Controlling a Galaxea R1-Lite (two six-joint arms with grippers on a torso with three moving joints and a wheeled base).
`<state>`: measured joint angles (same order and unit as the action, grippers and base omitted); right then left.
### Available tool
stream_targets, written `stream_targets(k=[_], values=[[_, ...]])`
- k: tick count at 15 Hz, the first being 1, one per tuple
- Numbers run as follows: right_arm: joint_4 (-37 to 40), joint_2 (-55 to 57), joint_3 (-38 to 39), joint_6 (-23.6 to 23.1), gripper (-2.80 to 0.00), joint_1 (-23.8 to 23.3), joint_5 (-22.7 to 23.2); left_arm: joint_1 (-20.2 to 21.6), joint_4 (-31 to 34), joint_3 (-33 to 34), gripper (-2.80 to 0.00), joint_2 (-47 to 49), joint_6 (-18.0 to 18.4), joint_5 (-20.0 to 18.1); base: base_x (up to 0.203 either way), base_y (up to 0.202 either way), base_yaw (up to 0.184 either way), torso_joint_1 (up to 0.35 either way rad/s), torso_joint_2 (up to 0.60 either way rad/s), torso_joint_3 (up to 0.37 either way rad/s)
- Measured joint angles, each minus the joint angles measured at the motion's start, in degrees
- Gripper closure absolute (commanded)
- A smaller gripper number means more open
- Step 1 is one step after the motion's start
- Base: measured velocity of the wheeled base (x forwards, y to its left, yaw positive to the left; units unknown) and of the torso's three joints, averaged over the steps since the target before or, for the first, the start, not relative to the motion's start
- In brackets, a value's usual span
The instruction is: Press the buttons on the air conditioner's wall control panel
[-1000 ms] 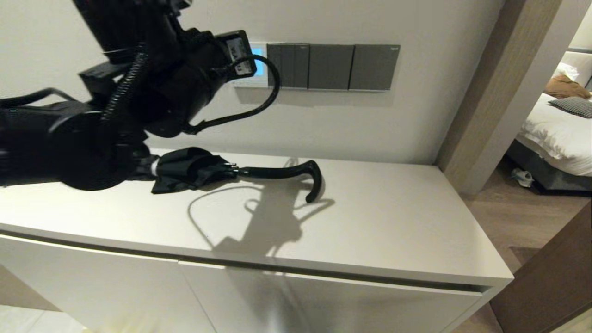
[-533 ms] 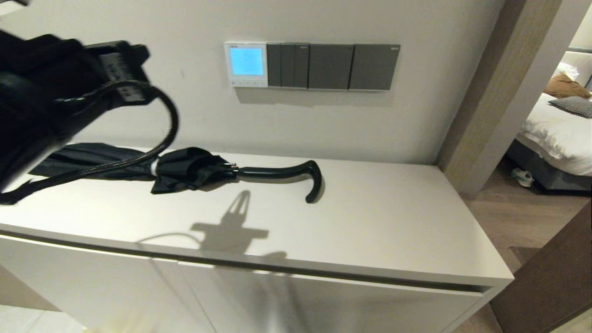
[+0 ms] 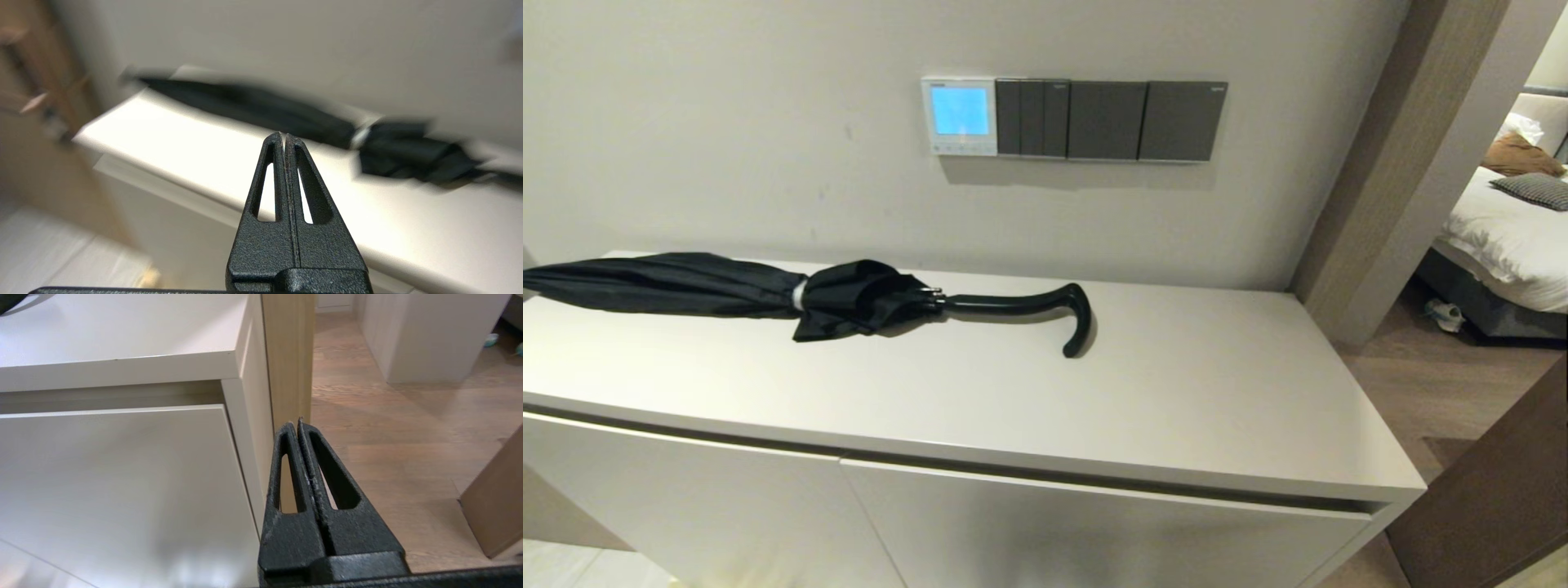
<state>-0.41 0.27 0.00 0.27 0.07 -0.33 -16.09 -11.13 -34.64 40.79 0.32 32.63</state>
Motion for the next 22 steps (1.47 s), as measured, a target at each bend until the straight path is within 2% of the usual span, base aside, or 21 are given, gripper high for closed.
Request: stream_targets(k=[3, 8, 11, 15, 18, 22], values=[[0.00, 0.00, 0.00, -0.02, 0.00, 0.00, -0.02, 4.61, 3.05, 7.27, 0.00, -5.95, -2.72, 0.47, 0.000, 0.000, 0.000, 0.000, 0.00, 0.000], [0.00, 0.00, 0.00, -0.02, 0.00, 0.00, -0.02, 13.37, 2.61, 18.86, 0.00, -13.11, -3.88, -0.03, 0.000, 0.000, 0.000, 0.000, 0.00, 0.000], [0.00, 0.00, 0.00, 0.00, 0.00, 0.00, 0.00, 14.42, 2.36, 23.85, 0.00, -15.75, -4.14, -1.34, 0.000, 0.000, 0.000, 0.000, 0.00, 0.000], [0.00, 0.00, 0.00, 0.00, 0.00, 0.00, -0.02, 14.97, 2.30, 27.18, 0.00, -17.91, -3.86, -1.91, 0.000, 0.000, 0.000, 0.000, 0.00, 0.000], [0.00, 0.00, 0.00, 0.00, 0.00, 0.00, -0.01, 15.04, 3.00, 30.47, 0.00, -21.80, -2.20, -4.81, 0.000, 0.000, 0.000, 0.000, 0.00, 0.000], [0.00, 0.00, 0.00, 0.00, 0.00, 0.00, 0.00, 15.76, 9.92, 31.75, 0.00, -32.60, 1.16, -14.35, 0.000, 0.000, 0.000, 0.000, 0.00, 0.000]])
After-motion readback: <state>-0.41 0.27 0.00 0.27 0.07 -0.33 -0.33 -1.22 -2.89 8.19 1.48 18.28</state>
